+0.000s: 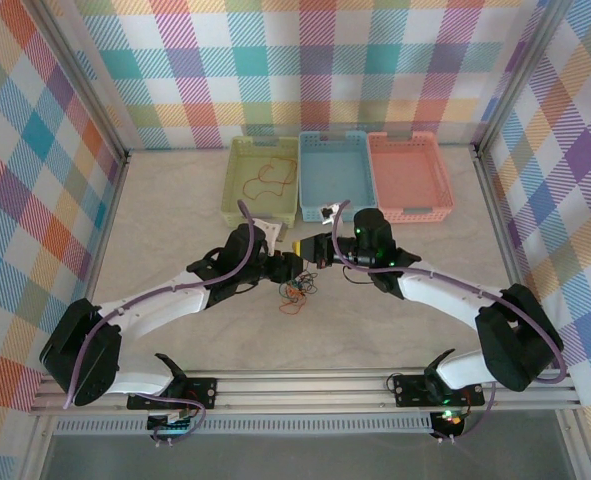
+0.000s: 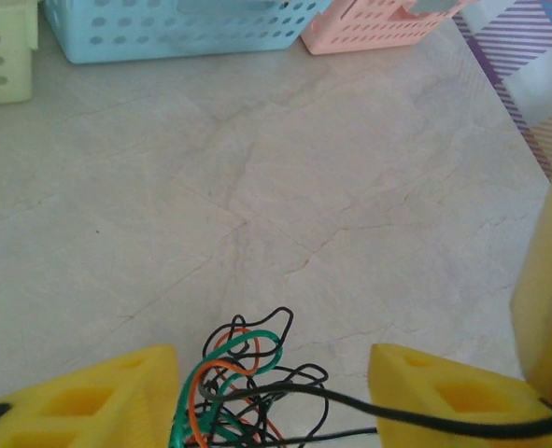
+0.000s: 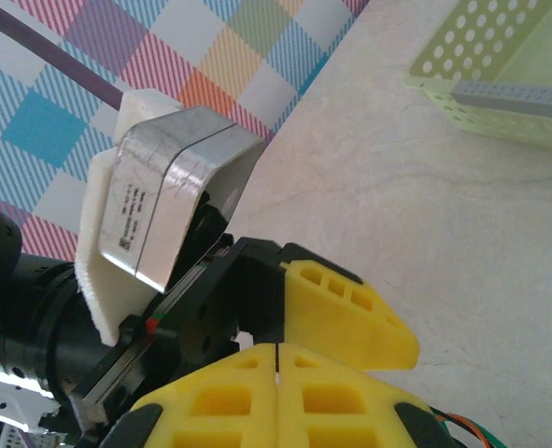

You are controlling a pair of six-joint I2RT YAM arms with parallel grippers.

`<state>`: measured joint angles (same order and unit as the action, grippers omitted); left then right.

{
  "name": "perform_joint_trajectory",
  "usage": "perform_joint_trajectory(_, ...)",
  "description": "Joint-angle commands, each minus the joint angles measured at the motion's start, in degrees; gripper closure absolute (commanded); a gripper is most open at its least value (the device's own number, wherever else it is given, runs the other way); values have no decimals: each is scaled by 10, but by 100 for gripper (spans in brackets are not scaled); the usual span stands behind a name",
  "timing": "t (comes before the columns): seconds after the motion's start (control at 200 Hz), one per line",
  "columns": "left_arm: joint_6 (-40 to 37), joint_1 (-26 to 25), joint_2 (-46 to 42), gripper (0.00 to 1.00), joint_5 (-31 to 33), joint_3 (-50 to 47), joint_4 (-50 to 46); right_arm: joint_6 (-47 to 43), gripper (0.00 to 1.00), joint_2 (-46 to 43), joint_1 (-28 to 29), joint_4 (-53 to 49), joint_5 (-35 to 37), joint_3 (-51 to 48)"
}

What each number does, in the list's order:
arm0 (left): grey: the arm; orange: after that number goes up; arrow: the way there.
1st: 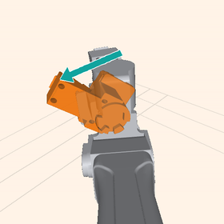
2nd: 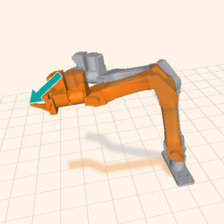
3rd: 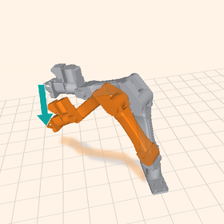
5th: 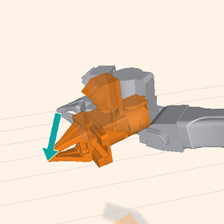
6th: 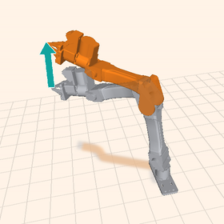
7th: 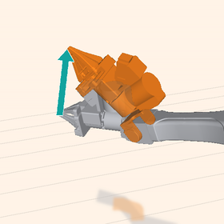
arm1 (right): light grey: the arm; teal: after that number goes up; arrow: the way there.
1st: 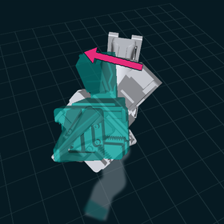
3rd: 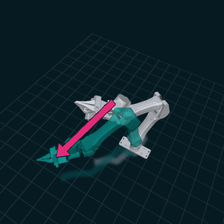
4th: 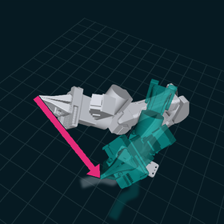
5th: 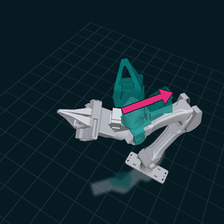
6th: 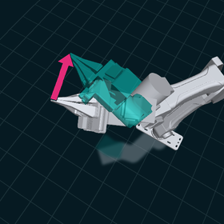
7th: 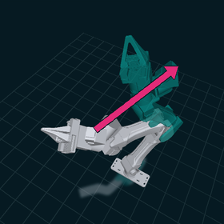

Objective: Untangle the cables

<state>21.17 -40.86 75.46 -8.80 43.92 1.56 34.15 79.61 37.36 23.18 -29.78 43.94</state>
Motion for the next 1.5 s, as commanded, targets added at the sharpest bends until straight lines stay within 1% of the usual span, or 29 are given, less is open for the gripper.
perform_joint_trajectory(0.0, 1, -5, -12, 39, 28, 3, 12, 14, 100, -5, 4, -9, -46, 16)
perform_joint_trajectory(0.14, 3, -5, -6, 45, 34, 9, 10, 31, 100, -7, 4, -13, -62, 25)
perform_joint_trajectory(0.24, 10, -5, -6, 47, 56, 14, -10, 51, 100, -10, 5, -14, -85, 33)
perform_joint_trajectory(0.3, 11, -5, -6, 49, 57, 15, -11, 56, 100, -17, 5, -23, -95, 40)
perform_joint_trajectory(0.45, 14, -5, -2, 53, 59, 17, -16, 58, 100, -37, 5, -80, -112, 67)
perform_joint_trajectory(0.585, 17, -5, -1, 55, 65, 19, -21, 58, 100, -51, 5, -118, -144, 82)
perform_joint_trajectory(0.825, 19, -5, 1, 55, 69, 22, -27, 47, 100, -68, 5, -175, -214, 104)
perform_joint_trajectory(0.98, 19, -5, -1, 54, 66, 19, -24, 32, 100, -74, 5, -196, -206, 106)
perform_joint_trajectory(1.14, 27, -5, -3, 53, 92, 23, -43, 26, 100, -86, 4, -200, -224, 112)
perform_joint_trajectory(1.25, 52, -4, 0, 49, 133, 29, -74, 28, 100, -88, 5, -204, -237, 117)
perform_joint_trajectory(1.36, 57, -3, 1, 48, 137, 29, -75, 61, 100, -77, 5, -174, -252, 111)
perform_joint_trajectory(1.445, 64, -3, -1, 47, 149, 28, -80, 60, 100, -67, 5, -173, -274, 116)
perform_joint_trajectory(1.495, 68, -3, -3, 47, 154, 27, -82, 48, 100, -66, 5, -190, -278, 124)
